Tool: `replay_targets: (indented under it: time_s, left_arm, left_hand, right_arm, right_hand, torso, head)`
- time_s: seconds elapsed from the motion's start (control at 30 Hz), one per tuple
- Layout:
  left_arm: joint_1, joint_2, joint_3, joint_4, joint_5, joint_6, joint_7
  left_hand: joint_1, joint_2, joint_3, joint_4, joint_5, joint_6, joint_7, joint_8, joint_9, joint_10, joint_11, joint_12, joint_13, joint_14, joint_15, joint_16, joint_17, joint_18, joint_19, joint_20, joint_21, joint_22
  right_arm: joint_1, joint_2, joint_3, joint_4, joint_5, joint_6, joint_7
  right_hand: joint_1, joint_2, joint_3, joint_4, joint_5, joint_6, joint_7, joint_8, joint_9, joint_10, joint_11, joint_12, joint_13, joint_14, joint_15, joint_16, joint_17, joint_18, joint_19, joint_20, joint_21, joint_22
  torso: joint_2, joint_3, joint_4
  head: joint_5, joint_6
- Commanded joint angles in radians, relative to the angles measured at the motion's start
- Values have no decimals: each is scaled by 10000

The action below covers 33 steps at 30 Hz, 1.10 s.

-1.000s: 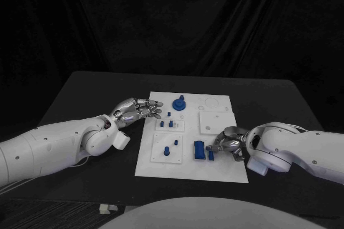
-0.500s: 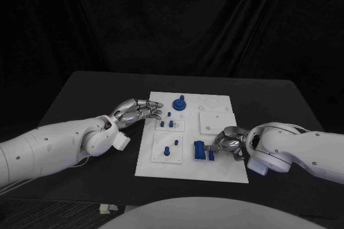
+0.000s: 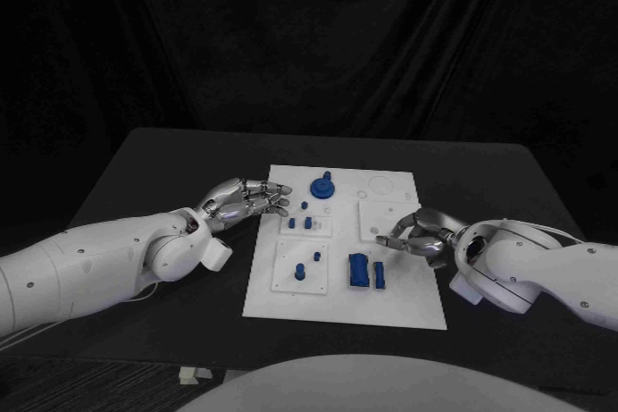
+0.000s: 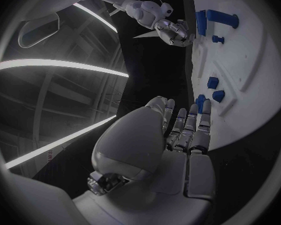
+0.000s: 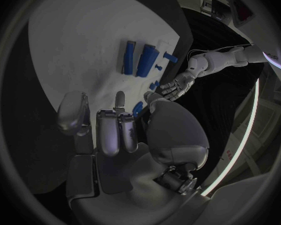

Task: Assemble the parts on the task board

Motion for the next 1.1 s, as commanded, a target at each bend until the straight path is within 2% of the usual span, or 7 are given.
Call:
replay_targets:
  time_s: [0.03, 0.1, 0.2, 0.33, 0.53, 0.83, 1.1]
  left_arm:
    - [-16, -17, 8, 46, 58, 15, 259]
    - [-17, -25, 8, 50, 58, -3, 300]
    - [-18, -30, 8, 53, 58, -26, 348]
    - [-18, -42, 8, 55, 58, -43, 381]
    - [-19, -61, 8, 65, 58, -36, 384]
    - [-20, -94, 8, 94, 58, -37, 384]
    - [-21, -90, 8, 104, 58, -22, 379]
  left_hand:
    - [-96, -11, 83, -3, 62, -6, 43, 19, -15, 31, -12, -40, 6, 24, 59, -65, -2, -72, -56, -6, 47, 12]
    - [-95, -16, 91, -9, 67, -4, 40, 19, -15, 34, -11, -40, 6, 25, 57, -65, -2, -71, -55, -7, 48, 12]
    - [-95, -32, 123, -27, 84, 8, 34, 24, -14, 50, -12, -38, 9, 30, 47, -64, -1, -68, -50, -13, 55, 16]
    - [-98, -43, 149, -39, 98, 21, 34, 31, -13, 68, -12, -35, 11, 37, 37, -62, 0, -65, -47, -18, 61, 19]
    - [-98, -43, 149, -39, 98, 21, 34, 31, -13, 68, -12, -35, 11, 37, 37, -62, 0, -65, -47, -18, 61, 19]
    - [-124, -80, 245, -76, 124, 44, 45, 37, -15, 111, -20, -39, 12, 52, 7, -62, 0, -40, 53, -34, 138, 57]
    - [-124, -80, 245, -76, 124, 44, 45, 37, -15, 111, -20, -39, 12, 52, 7, -62, 0, -40, 53, -34, 138, 57]
  right_arm:
    - [-21, -189, 2, 69, -1335, -2157, 2357]
    - [-44, -302, 1, 66, -1465, -2272, 3078]
    - [-150, -499, 0, 52, -1628, -2065, 4227]
    - [-355, -674, -1, -5, -2047, -1296, 4974]
    - [-692, -739, -1, -96, -2793, -583, 5171]
    - [-954, -699, -1, -144, -3900, -217, 5070]
    - [-1045, -657, -2, -176, -4212, -90, 4811]
  right_hand:
    - [136, 42, -28, 6, 30, 176, 117, -618, -785, 1055, 77, 53, 2634, 744, 87, 150, 1312, -38, 173, 16, 430, 1548]
    - [154, 178, -32, 49, -88, 764, 162, -1784, -2038, 1055, 217, 53, 2634, 770, 135, 216, 1428, -93, 245, 73, 759, 1619]
    - [693, 222, 201, -15, 490, 1426, 133, -2424, -2723, 1055, 82, 53, 2634, 858, 73, 395, 1763, -204, 441, 42, 1378, 1775]
    - [1884, -202, 622, -65, 1299, 1718, 138, -3819, -3834, 1055, -48, 53, 2634, 885, -23, 462, 1893, -257, 503, -76, 1714, 1845]
    - [2072, -297, 673, 2, 1479, 1728, 101, -4364, -4303, 1055, -94, 53, 2634, 867, -73, 425, 1825, -251, 464, -86, 1693, 1830]
    - [2550, -549, 845, -158, 2388, 2232, 16, -4739, -4775, 1055, -176, 53, 2634, 906, -149, 508, 1986, -326, 594, -156, 2083, 1928]
    - [2684, -640, 896, -225, 2474, 2226, 43, -4899, -4922, 1055, -167, 53, 2634, 900, -146, 494, 1960, -330, 599, -165, 2108, 1932]
  torso:
    - [-5, 0, -14]
    - [-7, 0, -13]
    - [-6, -3, -10]
    - [-1, -7, -8]
    - [1, -7, -7]
    - [3, -6, -32]
    - [12, 0, 9]
  head:
    - [43, -2]
    - [35, -2]
    - [9, -2]
    - [16, -2]
    - [24, -2]
    - [73, -2]
    - [31, -2]
